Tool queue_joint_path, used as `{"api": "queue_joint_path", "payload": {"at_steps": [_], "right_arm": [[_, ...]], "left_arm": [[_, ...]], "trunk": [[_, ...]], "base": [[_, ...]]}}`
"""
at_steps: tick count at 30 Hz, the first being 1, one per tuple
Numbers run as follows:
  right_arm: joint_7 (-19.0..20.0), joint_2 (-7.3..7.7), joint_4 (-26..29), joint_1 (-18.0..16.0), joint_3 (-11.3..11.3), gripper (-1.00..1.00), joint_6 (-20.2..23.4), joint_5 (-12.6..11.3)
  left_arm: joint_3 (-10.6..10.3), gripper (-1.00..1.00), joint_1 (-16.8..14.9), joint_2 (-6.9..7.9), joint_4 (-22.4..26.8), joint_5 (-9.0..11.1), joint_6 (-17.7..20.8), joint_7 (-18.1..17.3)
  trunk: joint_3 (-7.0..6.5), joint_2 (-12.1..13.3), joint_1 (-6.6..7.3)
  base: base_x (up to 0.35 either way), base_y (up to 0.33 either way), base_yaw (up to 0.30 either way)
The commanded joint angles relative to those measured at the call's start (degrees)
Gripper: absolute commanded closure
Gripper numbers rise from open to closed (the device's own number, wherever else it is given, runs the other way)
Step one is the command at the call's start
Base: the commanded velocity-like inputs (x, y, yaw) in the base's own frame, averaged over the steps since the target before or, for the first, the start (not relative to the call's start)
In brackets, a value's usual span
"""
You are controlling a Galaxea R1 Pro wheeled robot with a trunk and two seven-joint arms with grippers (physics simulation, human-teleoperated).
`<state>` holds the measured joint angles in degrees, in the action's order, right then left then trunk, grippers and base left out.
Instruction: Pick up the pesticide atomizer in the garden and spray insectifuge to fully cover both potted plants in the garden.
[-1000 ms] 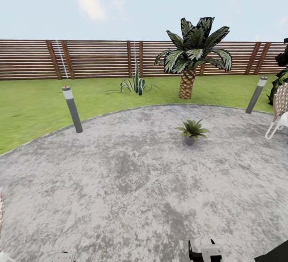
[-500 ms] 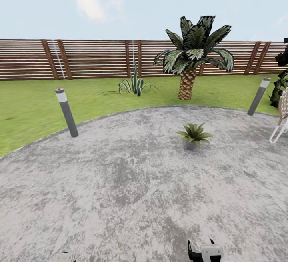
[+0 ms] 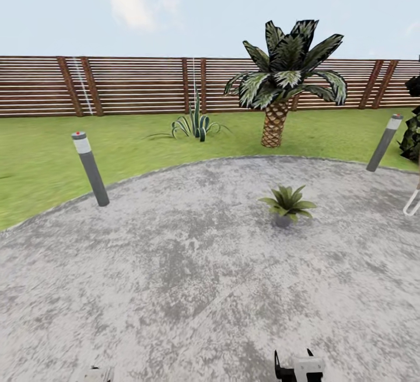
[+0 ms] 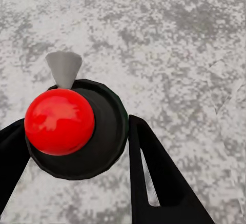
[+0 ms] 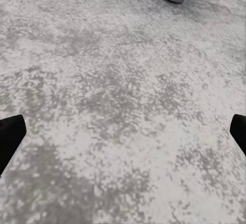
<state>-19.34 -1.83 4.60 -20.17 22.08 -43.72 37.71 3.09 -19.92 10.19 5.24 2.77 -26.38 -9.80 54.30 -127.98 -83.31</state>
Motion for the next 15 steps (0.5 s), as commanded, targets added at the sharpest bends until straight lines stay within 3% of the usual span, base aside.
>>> {"api": "queue_joint_path", "payload": {"at_steps": [1, 10, 15], "right_arm": [[-0.4, -0.02, 0.0, 0.0, 0.2, -1.00, -0.1, 0.6], [-0.4, -0.02, 0.0, 0.0, 0.2, -1.00, -0.1, 0.6], [-0.4, -0.02, 0.0, 0.0, 0.2, -1.00, -0.1, 0.6]], "left_arm": [[0.3, 1.00, 0.0, 0.01, 0.0, 0.3, -0.1, -0.6], [0.3, 1.00, 0.0, 0.01, -0.1, 0.3, -0.1, -0.6], [0.3, 1.00, 0.0, 0.01, -0.1, 0.3, -0.1, -0.6]], "trunk": [[0.05, 0.0, -0.02], [0.05, 0.0, -0.02], [0.05, 0.0, -0.02]], "base": [[0.293, 0.000, 0.000], [0.293, 0.000, -0.016], [0.293, 0.000, -0.225]]}}
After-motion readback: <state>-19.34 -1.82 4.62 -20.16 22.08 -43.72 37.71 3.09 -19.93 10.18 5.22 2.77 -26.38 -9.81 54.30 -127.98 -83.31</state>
